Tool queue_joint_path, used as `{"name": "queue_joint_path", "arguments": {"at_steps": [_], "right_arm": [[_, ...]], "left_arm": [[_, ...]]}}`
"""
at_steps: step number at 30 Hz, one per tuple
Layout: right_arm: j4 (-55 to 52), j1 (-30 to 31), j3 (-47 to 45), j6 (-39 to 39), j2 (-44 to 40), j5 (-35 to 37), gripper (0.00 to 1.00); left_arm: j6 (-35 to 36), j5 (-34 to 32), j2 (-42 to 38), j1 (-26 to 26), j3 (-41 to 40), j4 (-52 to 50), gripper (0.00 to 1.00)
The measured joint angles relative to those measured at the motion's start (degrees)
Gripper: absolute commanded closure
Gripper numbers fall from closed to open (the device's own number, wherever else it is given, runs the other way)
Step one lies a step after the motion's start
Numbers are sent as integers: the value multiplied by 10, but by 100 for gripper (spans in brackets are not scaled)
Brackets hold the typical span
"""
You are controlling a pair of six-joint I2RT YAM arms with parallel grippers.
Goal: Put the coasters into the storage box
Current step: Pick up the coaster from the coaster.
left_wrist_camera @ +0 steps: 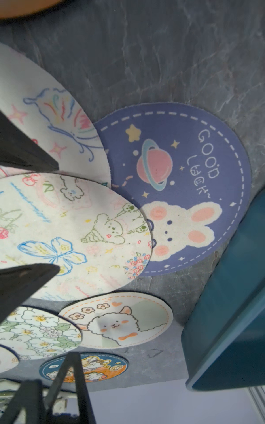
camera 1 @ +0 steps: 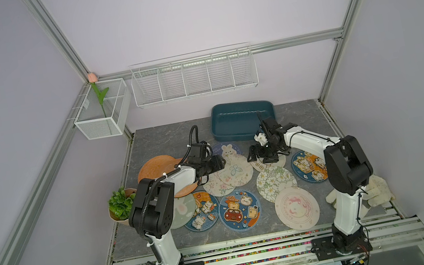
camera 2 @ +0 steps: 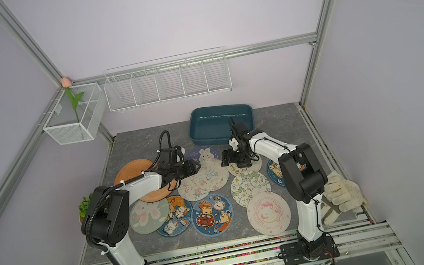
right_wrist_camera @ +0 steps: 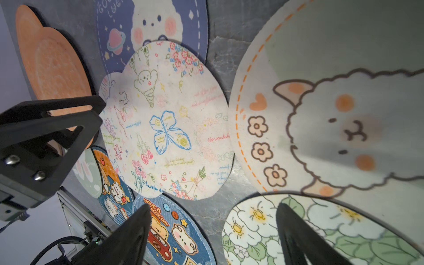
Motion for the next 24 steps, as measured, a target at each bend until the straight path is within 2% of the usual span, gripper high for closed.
{"name": "queue_joint_path", "arguments": {"at_steps": [12, 24], "right_arm": [[-2, 39, 17, 17, 46, 28, 20], [0, 43, 36, 30, 70, 46, 24]], "left_arm": [[3, -20, 16, -3, 76, -146, 44], [13, -26, 54, -4, 111, -209, 47]]}}
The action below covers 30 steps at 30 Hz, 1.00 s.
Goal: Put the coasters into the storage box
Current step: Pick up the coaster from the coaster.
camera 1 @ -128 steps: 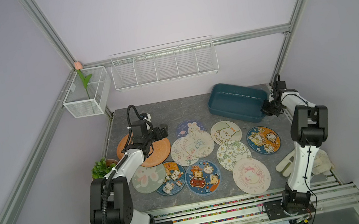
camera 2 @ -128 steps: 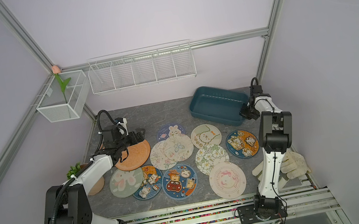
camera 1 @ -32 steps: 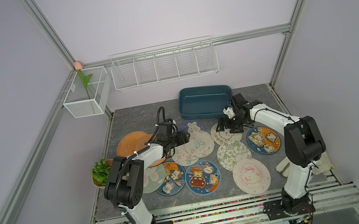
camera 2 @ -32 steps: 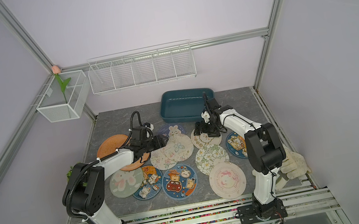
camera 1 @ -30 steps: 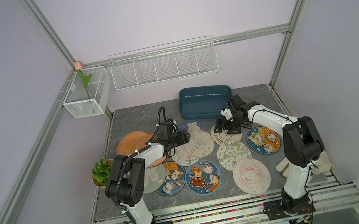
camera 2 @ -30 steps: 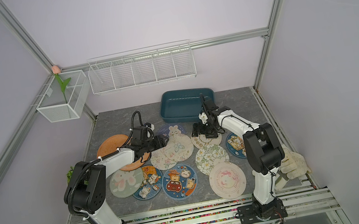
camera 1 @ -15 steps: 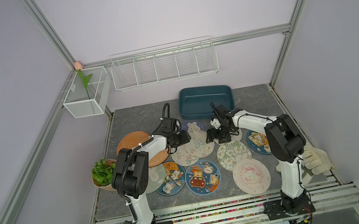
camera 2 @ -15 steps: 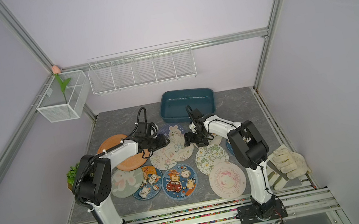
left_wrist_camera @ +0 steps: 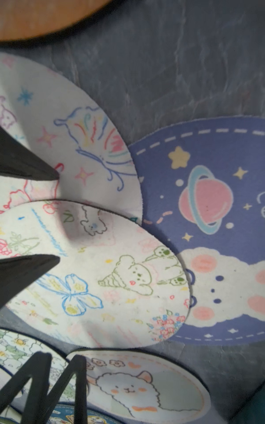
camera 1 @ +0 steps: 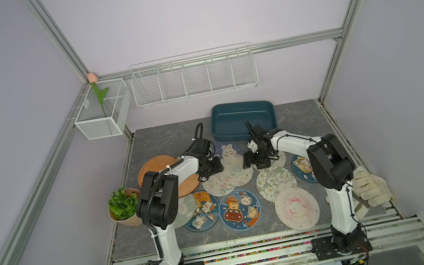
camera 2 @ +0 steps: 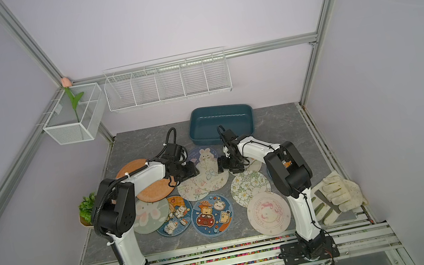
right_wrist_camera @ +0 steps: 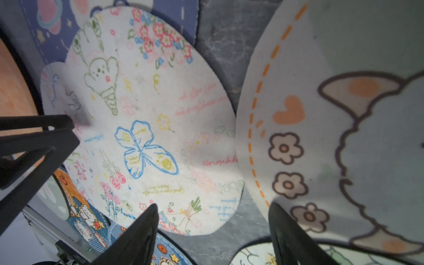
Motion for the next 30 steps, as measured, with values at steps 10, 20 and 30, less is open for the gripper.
{"name": "queue_joint_path", "arguments": {"at_steps": [10, 20, 30], "right_arm": [[0, 17, 0, 9, 2, -1, 26], [8, 19, 0, 18, 8, -1, 30], [17, 19, 1, 25, 11, -1, 36]], "left_arm": [[2, 10, 2, 0, 2, -16, 48], [2, 33, 6, 0, 3, -14, 51], [-2, 49, 10, 0, 3, -7, 54]]}}
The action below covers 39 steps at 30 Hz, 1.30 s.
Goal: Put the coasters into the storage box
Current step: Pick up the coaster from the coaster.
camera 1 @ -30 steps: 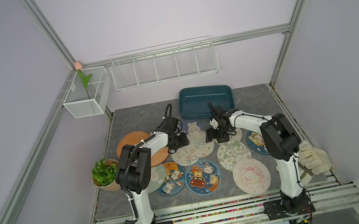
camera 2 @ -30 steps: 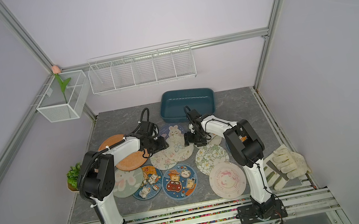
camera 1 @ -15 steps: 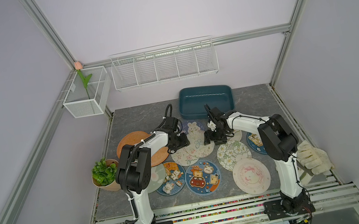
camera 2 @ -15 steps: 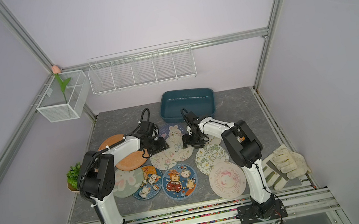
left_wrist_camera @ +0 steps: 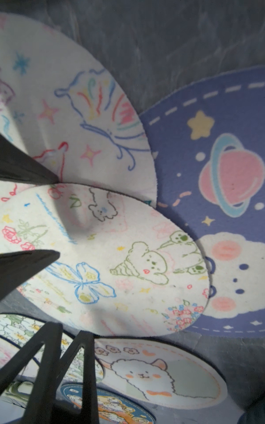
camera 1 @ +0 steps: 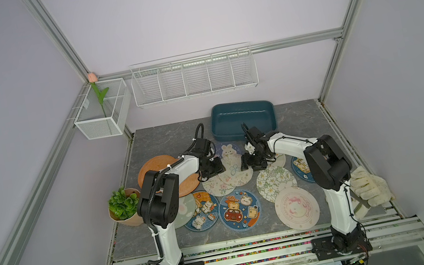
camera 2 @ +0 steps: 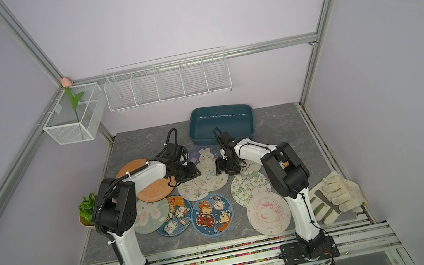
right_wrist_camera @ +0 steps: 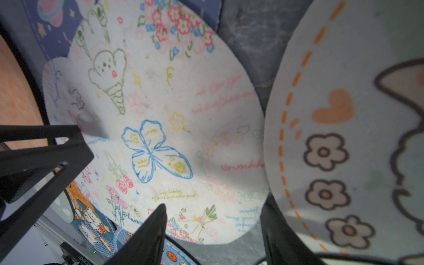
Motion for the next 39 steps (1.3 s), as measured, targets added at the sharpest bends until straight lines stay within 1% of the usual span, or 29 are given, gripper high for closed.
{"name": "queue_joint_path", "arguments": {"at_steps": [4, 6, 9, 14, 17, 20, 25, 28, 34, 39], "right_arm": [[5, 0, 1, 1, 3, -3, 37], [7, 0, 3, 1, 5, -5, 41], [11, 1, 5, 2, 8, -7, 53], [16, 2, 5, 5, 15, -10, 77], [17, 2, 5, 5, 17, -12, 87], [21, 2, 5, 5, 17, -16, 93], [20, 3, 5, 4, 10, -20, 93], [16, 3, 5, 2, -9, -24, 93], [-3, 3, 15, -4, -71, -33, 94], [-10, 1, 64, -6, -87, -37, 94]], "left_arm": [[-1, 4, 0, 0, 0, 1, 54], [-1, 5, 1, 0, 0, 2, 55], [-2, 6, 1, 0, 0, 3, 55], [-5, 7, 1, 0, 0, 5, 55], [-8, 7, 1, 0, 0, 5, 55], [-12, 8, 1, 0, -1, 8, 52], [-26, 17, -5, 0, -10, 24, 42], [-36, 21, -14, 0, -21, 37, 37], [-53, 29, -42, 9, -44, 47, 31], [-61, 35, -72, 27, -54, 58, 28]]}}
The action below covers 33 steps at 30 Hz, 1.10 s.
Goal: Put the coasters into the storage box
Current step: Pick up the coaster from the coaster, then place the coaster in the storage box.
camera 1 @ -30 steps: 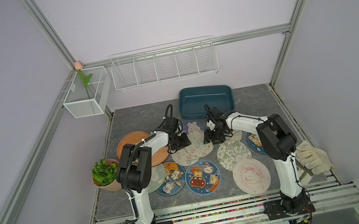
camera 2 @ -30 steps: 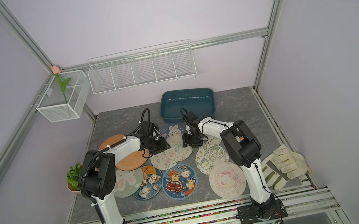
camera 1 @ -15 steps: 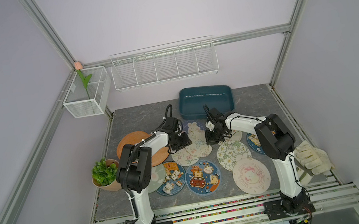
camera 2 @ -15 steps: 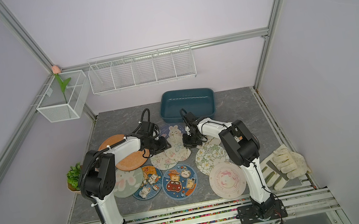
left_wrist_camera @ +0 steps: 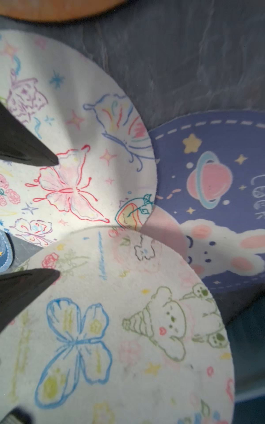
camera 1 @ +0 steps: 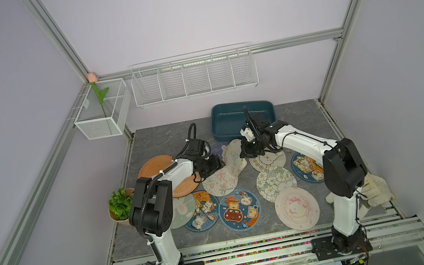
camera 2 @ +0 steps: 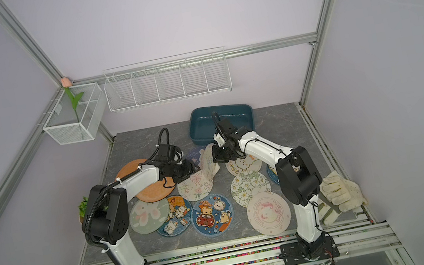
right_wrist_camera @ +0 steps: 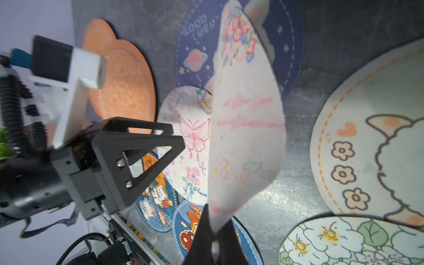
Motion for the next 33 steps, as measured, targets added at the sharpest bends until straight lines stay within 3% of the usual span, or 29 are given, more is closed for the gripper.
{"name": "queue_joint_path", "arguments": {"at_steps": [10, 26, 33], "right_arm": [[9, -42, 113, 0, 15, -20, 94], [97, -105, 282, 21, 214, -58, 94], [115, -123, 316, 30, 255, -56, 94]], "left_arm": [[0, 4, -31, 11, -32, 11, 25], [0, 2, -37, 12, -49, 12, 23], [0, 1, -37, 12, -49, 11, 23]]}}
